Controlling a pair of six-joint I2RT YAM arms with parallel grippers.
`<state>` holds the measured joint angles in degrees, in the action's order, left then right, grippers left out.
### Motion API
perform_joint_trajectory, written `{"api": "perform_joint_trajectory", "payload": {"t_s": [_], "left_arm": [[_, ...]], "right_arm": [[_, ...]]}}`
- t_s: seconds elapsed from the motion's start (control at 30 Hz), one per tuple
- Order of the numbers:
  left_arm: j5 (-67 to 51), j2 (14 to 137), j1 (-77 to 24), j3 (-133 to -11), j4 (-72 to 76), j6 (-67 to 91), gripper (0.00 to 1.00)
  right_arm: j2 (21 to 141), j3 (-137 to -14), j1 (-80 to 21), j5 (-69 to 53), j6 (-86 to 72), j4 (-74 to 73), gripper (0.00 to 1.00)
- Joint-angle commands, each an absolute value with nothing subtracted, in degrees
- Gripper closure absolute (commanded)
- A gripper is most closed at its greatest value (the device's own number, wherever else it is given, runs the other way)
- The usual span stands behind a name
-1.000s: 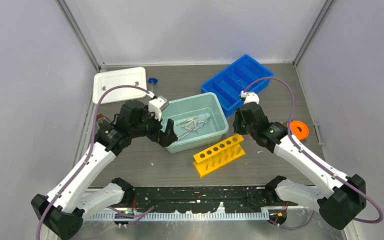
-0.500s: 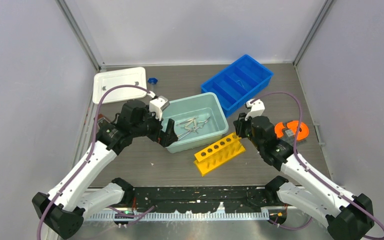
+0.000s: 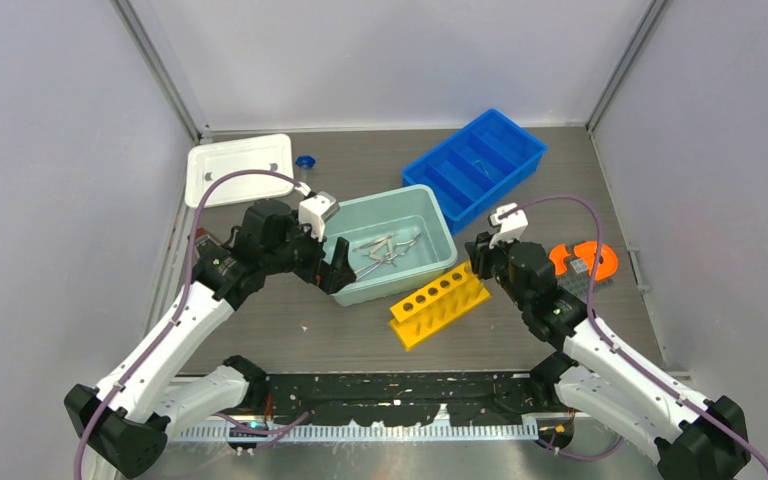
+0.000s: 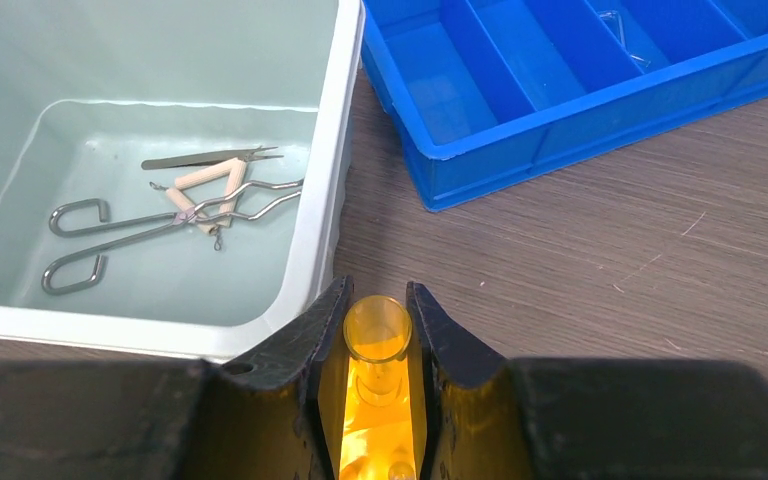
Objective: Organize the chemistry lab equipment
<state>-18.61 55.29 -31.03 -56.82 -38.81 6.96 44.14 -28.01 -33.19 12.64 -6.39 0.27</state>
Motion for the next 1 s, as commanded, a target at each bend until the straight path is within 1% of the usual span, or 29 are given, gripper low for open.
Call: {"api": "perform_joint_trajectory", "payload": {"t_s": [0.0,0.17,0.23,0.33,0.37,0.47,0.6,0.7,0.77,0.83,0.9,0.97], "left_arm": [[-19.3,55.0,-31.2,-57.1,-36.6,6.3,0.0],[-19.3,55.0,-31.2,-57.1,-36.6,6.2,0.0],[-19.3,54.9,-31.2,-57.1,-36.6,6.2,0.0],[-19.0,54.8,-31.2,-57.2,-36.7,6.2,0.0],[-18.8,54.7,-31.2,-57.2,-36.7,6.2,0.0],[-16.4,54.2,-31.2,-58.0,-36.5,7.0,0.0],[-5.3,53.6,-31.2,-58.4,-34.8,11.8,0.0],[3.7,55.6,-31.2,-61.4,-36.4,13.1,0.0],[9.5,58.5,-31.1,-65.1,-39.1,13.6,0.0],[13.8,62.3,-30.6,-69.5,-42.3,14.4,0.01],[14.6,66.1,-29.2,-73.4,-44.1,14.8,0.03],[15.1,70.1,-27.1,-77.1,-44.9,15.2,0.07]], "right_arm": [[42.5,-26.7,-33.0,11.8,-4.3,5.4,0.75],[42.2,-27.0,-33.0,12.1,-3.9,3.7,0.74],[42.2,-27.0,-33.0,12.2,-4.1,3.5,0.71],[42.4,-27.0,-33.0,12.6,-5.2,3.7,0.56],[42.5,-27.4,-32.9,12.8,-5.6,3.3,0.53],[43.3,-30.2,-33.0,16.2,-9.0,-0.1,0.38],[45.0,-39.8,-33.0,19.7,-13.8,-10.0,0.26],[45.6,-45.1,-33.0,21.2,-17.4,-18.6,0.16],[45.4,-47.7,-33.0,21.7,-19.9,-22.0,0.05],[45.3,-49.0,-33.0,21.4,-21.0,-24.0,0.01],[45.4,-49.6,-33.0,22.3,-21.5,-24.9,0.01],[45.7,-50.0,-32.9,27.2,-24.4,-26.4,0.0]]}}
